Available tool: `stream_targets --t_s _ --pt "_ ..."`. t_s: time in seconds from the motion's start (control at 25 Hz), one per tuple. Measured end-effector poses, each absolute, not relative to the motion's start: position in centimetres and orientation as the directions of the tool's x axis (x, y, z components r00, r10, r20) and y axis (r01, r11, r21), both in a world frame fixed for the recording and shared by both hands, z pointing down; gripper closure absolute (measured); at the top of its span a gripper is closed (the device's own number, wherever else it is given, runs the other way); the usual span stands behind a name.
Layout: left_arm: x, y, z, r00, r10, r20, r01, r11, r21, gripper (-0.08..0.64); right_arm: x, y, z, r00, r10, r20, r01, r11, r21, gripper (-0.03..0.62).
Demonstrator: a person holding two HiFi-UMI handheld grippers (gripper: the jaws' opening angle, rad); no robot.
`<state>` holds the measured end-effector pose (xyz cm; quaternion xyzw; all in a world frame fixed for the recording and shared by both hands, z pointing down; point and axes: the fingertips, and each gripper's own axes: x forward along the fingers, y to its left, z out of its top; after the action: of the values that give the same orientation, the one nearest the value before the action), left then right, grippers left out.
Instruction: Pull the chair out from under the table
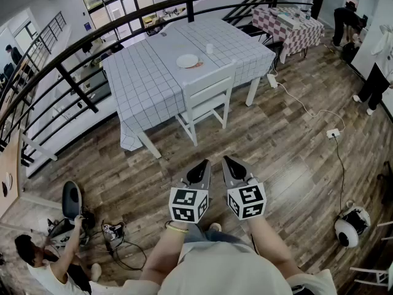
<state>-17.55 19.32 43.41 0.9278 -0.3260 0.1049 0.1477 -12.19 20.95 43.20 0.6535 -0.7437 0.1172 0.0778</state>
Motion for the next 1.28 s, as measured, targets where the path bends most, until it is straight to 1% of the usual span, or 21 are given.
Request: stream_targets --t_s 0.12,0.28,0.44,0.72,1.28 --pt "-18.4 17.8 42.3 0.76 -0.597 0.259 -0.647 -0.731 0.214 0.551 -13.2 20.4 43.3 -0.159 -0.957 0.244 -0.982 0.127 -0.142 0.595" --pt "-18.8 17.9 41.7 0.753 -0.614 0.237 -0.655 -0.737 0.167 0.551 -13.3 20.2 43.0 -0.155 -0.961 0.229 -0.978 0.116 -0.175 0.595" --pt "-20.0 18.8 42.3 0.752 -0.61 0.25 -0.656 -0.731 0.188 0.551 -14.5 20.9 42.9 -0.171 -0.958 0.231 -0.976 0.132 -0.175 0.595" --pt "-21.0 18.5 41.8 0.748 -0.617 0.245 -0.66 -0.732 0.172 0.551 -15.8 21.4 42.7 -0.212 -0.955 0.209 -0.966 0.172 -0.193 0.595" --pt "-19.8 17.2 41.6 0.762 -0.601 0.242 -0.643 -0.747 0.171 0.551 -15.6 20.7 42.6 -0.237 -0.945 0.223 -0.961 0.196 -0.194 0.595"
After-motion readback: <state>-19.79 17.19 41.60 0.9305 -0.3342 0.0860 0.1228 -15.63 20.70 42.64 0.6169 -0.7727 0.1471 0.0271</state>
